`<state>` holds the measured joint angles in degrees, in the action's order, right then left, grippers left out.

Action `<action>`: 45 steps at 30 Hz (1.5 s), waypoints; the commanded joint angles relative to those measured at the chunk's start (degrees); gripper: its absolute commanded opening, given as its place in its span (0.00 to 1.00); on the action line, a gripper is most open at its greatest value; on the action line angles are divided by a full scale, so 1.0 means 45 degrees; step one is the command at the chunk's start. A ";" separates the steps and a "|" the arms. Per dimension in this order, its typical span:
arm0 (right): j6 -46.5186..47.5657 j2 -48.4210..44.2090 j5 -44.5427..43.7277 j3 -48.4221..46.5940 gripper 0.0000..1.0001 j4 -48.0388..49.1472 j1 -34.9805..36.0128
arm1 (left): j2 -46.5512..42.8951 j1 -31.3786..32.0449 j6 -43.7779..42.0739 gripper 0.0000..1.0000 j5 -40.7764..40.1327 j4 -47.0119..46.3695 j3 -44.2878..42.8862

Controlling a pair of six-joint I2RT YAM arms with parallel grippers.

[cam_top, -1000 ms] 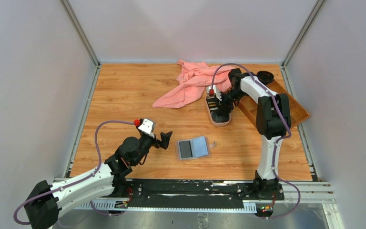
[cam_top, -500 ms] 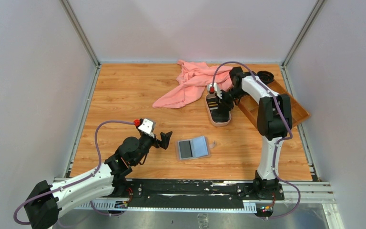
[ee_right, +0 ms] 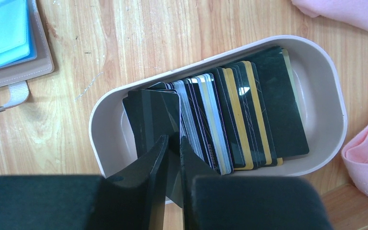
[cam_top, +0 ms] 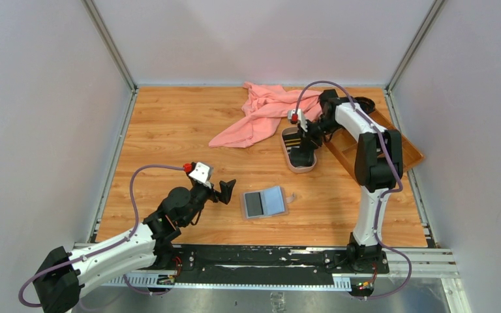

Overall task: Put the credit cards into the card holder
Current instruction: Pick up the credit card from the storage box.

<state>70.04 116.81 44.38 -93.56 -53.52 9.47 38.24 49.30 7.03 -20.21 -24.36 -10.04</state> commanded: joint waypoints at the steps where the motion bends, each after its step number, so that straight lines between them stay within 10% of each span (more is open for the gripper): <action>1: -0.0032 -0.0392 0.0309 -0.0020 0.00 0.0428 -0.0312 | -0.0018 -0.0037 -0.0155 1.00 -0.0236 -0.0446 -0.0026; 45: -0.6351 0.1033 0.3585 -0.2706 0.00 0.0198 -0.1712 | 0.0737 -0.0067 0.0431 1.00 0.0219 -0.0643 -0.0609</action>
<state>47.59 120.40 57.30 -103.66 -52.80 2.94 39.07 49.30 7.27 -20.12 -24.75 -10.11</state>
